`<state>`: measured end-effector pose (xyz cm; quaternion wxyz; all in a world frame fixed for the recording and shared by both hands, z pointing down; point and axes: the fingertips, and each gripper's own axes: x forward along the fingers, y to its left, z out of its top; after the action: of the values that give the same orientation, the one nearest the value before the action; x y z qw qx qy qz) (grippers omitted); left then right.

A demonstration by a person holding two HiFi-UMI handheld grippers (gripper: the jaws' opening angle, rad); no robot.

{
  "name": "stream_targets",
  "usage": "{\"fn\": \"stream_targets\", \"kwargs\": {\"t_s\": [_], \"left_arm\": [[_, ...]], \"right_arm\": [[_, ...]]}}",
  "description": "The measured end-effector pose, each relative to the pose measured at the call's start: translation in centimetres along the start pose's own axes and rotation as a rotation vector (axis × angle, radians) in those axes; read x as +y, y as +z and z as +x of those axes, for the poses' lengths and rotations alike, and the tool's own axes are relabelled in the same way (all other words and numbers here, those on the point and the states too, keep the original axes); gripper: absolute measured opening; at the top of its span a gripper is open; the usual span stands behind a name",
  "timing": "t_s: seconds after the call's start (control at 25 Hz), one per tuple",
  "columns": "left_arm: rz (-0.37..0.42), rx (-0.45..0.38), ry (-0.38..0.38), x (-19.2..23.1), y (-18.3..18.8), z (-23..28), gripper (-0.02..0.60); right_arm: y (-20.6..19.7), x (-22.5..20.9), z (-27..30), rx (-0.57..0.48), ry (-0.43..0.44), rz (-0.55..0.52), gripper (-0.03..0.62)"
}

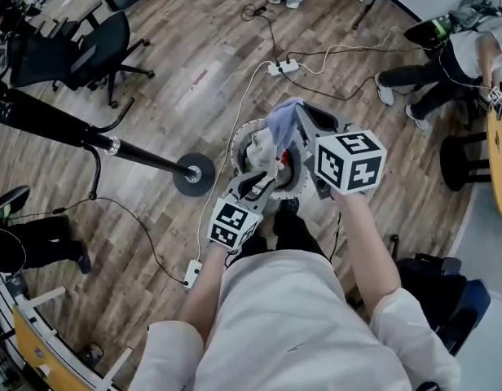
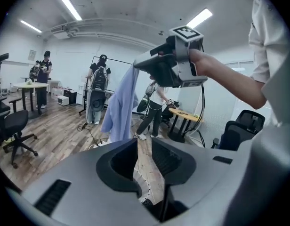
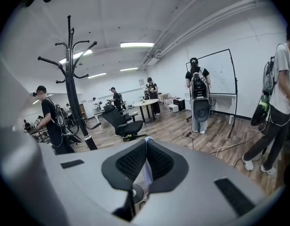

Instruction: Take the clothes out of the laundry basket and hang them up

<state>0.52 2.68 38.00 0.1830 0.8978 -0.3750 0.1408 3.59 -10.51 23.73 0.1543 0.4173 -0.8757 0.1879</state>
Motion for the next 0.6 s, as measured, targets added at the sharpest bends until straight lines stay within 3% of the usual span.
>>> {"fn": "stream_targets", "kwargs": {"t_s": [0.24, 0.6], "left_arm": [[0.043, 0.026, -0.042, -0.9, -0.2, 0.5, 0.101], [0.065, 0.074, -0.020, 0.3, -1.7, 0.3, 0.101]], "right_arm": [[3.4, 3.0, -1.3, -0.063, -0.002, -0.047, 0.009], [7.6, 7.6, -3.3, -0.153, 0.038, -0.085, 0.009]]}}
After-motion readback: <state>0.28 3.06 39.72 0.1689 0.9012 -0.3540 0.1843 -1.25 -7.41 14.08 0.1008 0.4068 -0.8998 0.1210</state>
